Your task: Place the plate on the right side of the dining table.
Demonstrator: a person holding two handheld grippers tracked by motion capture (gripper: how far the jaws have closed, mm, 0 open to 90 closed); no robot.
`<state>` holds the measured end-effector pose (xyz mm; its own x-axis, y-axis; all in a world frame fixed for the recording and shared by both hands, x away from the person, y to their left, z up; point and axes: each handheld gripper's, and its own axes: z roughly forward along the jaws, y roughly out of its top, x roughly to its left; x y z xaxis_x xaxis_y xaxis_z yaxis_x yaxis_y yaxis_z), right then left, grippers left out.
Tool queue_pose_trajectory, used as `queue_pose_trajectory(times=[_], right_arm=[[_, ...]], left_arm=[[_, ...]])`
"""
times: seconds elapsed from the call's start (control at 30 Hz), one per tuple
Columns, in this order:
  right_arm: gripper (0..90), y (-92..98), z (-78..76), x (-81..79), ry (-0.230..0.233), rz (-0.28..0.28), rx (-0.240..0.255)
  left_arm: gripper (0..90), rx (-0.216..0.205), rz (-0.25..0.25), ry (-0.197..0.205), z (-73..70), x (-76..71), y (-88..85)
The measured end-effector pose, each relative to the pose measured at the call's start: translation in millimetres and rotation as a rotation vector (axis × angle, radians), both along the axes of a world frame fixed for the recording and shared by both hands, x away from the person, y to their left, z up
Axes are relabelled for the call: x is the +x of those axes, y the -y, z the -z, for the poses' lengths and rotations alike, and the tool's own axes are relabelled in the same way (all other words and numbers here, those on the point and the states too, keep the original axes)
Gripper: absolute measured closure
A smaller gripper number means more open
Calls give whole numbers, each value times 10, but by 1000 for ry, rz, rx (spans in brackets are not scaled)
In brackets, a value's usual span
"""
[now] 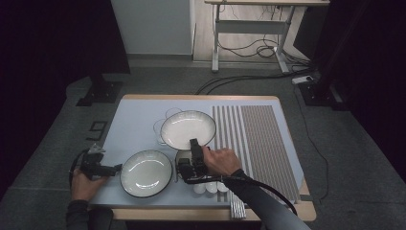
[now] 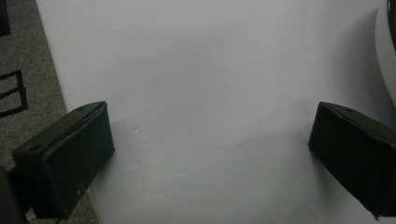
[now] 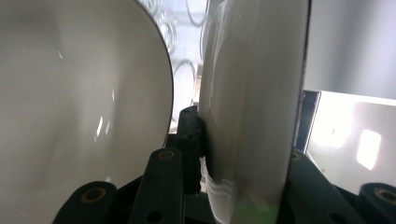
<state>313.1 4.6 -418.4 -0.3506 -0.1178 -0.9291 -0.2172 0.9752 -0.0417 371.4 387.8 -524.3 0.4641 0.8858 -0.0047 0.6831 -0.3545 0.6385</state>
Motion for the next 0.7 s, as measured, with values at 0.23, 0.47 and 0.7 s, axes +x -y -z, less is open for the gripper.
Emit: queue_pose_trajectory(times=[0.23, 0.47, 0.7], right_arm=[[732, 192, 3, 55, 4, 59, 0], [732, 381, 9, 102, 7, 104, 10], [732, 583, 1, 135, 18, 157, 12]], left_arm=[[0, 0, 0, 0, 0, -1, 1], [0, -1, 0, 0, 0, -1, 1], [0, 0, -1, 1, 1, -1, 1]])
